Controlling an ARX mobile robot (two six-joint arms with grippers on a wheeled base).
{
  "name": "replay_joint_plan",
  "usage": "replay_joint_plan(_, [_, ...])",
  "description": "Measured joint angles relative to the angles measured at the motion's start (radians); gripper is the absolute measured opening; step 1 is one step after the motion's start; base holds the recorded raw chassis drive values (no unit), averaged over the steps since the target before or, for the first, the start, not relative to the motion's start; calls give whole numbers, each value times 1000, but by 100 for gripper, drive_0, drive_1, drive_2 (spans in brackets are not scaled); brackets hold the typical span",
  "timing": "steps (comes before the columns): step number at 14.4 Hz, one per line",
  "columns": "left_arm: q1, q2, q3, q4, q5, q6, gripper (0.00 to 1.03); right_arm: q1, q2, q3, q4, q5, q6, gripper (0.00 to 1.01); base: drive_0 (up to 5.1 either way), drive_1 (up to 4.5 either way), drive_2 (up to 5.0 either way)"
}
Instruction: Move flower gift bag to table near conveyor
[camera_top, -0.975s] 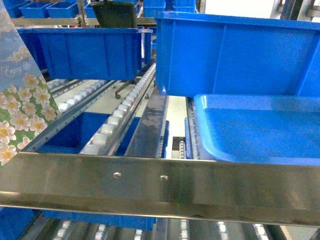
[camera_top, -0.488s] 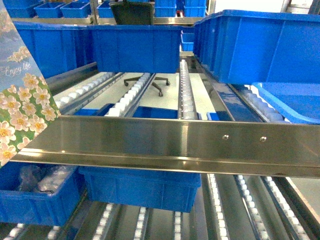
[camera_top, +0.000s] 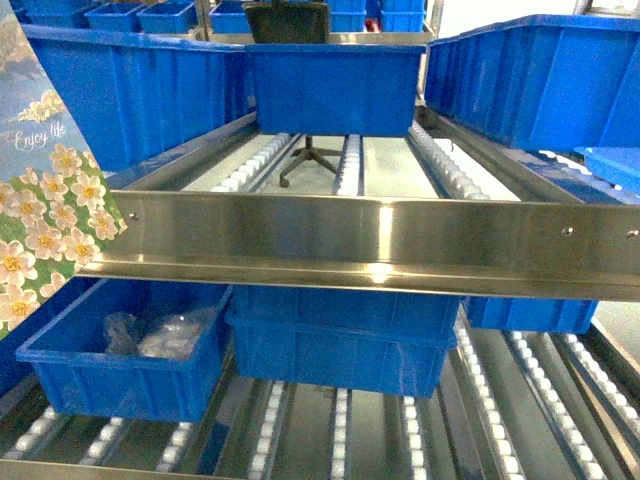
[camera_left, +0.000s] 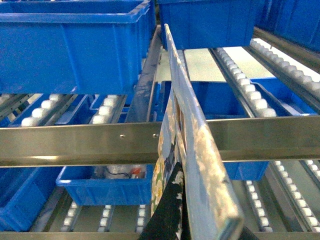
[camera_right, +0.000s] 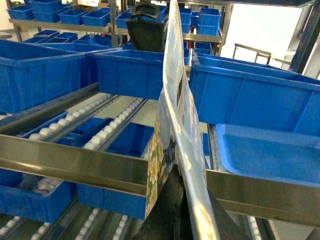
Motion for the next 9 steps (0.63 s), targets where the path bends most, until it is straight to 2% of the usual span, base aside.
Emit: replay_joint_plan(9, [0, 1, 0, 0, 0, 0, 2, 0, 0, 0, -2, 0, 0, 2, -455, 49, 404])
